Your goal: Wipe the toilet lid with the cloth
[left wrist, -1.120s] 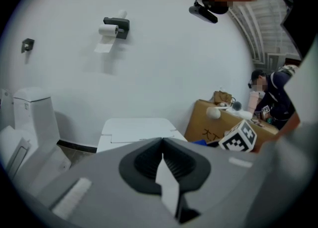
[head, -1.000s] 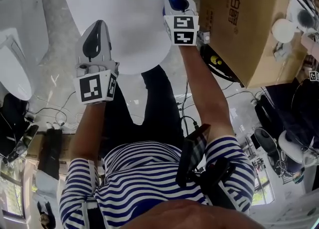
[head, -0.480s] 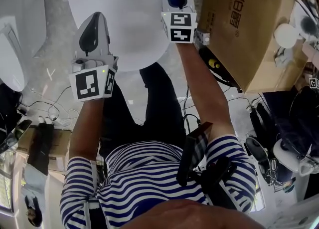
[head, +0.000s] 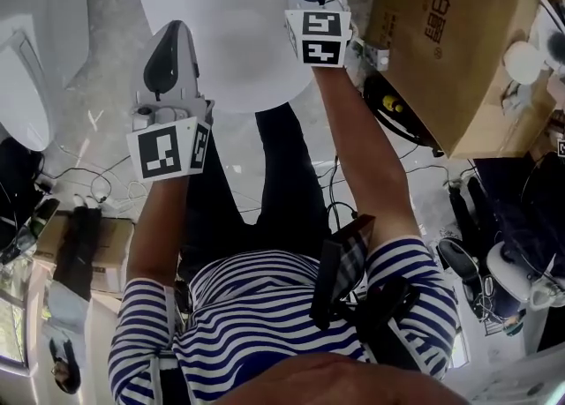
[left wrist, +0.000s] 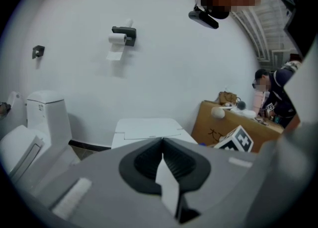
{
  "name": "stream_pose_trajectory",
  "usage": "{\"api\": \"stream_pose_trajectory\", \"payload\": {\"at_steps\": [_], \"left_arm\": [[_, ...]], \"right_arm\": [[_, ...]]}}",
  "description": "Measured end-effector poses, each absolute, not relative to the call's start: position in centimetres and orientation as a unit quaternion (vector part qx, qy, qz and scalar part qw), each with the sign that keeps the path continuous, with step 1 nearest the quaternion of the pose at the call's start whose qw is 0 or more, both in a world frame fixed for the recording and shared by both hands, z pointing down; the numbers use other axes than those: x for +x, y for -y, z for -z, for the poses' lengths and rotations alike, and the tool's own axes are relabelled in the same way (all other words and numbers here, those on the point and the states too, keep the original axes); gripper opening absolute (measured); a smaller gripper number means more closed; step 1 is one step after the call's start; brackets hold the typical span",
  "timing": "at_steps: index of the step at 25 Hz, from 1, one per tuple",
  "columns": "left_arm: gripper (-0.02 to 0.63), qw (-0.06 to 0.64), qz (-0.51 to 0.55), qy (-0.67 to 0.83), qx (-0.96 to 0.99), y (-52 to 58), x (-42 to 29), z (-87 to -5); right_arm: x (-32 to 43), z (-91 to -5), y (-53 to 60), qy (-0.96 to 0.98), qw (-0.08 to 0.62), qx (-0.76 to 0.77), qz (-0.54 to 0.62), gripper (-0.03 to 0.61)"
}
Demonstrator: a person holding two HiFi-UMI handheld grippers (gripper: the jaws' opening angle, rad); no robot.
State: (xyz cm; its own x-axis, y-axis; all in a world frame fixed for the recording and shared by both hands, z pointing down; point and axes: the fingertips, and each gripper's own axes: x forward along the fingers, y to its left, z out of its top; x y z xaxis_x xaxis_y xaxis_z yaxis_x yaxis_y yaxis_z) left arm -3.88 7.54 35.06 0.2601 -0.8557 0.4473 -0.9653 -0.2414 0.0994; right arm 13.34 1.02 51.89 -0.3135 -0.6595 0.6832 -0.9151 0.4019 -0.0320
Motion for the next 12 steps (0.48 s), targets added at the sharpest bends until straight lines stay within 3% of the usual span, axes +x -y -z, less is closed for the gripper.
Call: {"api": "stream_pose_trajectory", "payload": {"at_steps": [12], "left_arm": [[0.002, 0.199, -0.151, 0.576, 0.779, -8.0, -12.3, -35.4]], "right_arm": [[-0.7, -51.6, -2.5, 0.805, 0.296, 0.467, -0.215, 0.115]]}}
